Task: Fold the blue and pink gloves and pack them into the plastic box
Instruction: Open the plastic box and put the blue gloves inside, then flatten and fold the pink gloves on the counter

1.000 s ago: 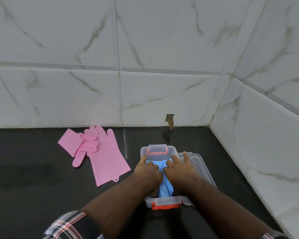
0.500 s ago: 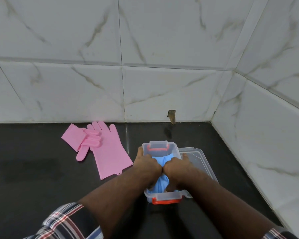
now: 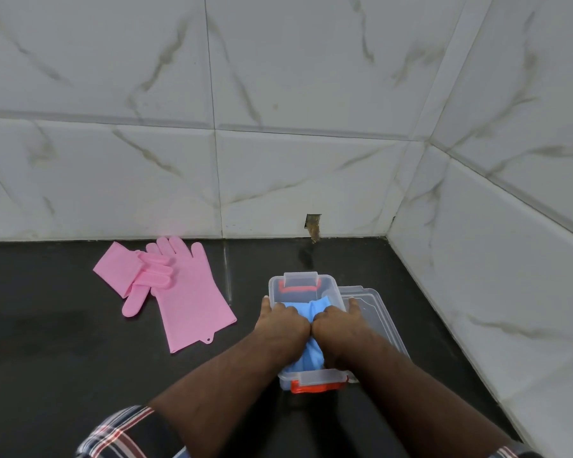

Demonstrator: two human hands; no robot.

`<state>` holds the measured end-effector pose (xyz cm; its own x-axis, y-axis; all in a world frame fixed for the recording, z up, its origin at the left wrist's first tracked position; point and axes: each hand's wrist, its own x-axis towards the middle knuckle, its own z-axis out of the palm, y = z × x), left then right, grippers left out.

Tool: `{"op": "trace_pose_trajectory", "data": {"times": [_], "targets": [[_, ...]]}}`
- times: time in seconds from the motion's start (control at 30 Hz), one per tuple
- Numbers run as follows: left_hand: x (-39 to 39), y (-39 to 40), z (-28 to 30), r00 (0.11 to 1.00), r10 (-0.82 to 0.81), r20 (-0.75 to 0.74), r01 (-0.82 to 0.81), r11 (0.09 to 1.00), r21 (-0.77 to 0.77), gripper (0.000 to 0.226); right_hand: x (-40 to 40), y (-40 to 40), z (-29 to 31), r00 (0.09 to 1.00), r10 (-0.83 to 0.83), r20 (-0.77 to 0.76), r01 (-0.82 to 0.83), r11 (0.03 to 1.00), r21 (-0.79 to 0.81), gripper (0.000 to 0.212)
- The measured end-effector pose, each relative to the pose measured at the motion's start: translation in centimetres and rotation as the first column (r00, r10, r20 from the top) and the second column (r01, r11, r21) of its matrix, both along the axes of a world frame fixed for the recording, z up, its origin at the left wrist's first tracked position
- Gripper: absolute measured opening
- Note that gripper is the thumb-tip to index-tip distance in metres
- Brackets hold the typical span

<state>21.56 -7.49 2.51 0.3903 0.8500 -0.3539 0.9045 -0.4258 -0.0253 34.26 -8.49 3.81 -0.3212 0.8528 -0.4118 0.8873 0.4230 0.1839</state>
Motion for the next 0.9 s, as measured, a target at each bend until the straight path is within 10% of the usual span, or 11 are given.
{"op": "trace_pose_trajectory", "data": {"times": [0.43, 0.7, 0.9], "targets": [[2.8, -0.9, 0.2, 0.89, -0.054, 0.453, -0.05, 0.975, 0.216, 0.029, 4.0, 1.2, 1.4, 0.971, -0.157, 0.182, 0.171, 0.983, -0.063, 0.058], [-4.4, -1.4, 0.2, 0.813, 0.09, 0.575, -0.274, 0.931, 0.241, 0.034, -2.2, 1.8, 4.3, 0.926, -0.149, -0.347, 0.267, 0.908, 0.322, 0.02], [-10.3, -2.4, -1.9, 0.852, 0.264, 0.452, -0.369, 0.915, 0.161, 0.031, -9.7, -0.1, 1.8, 0.846, -0.1, -0.524, 0.159, 0.985, 0.069, 0.022]]}}
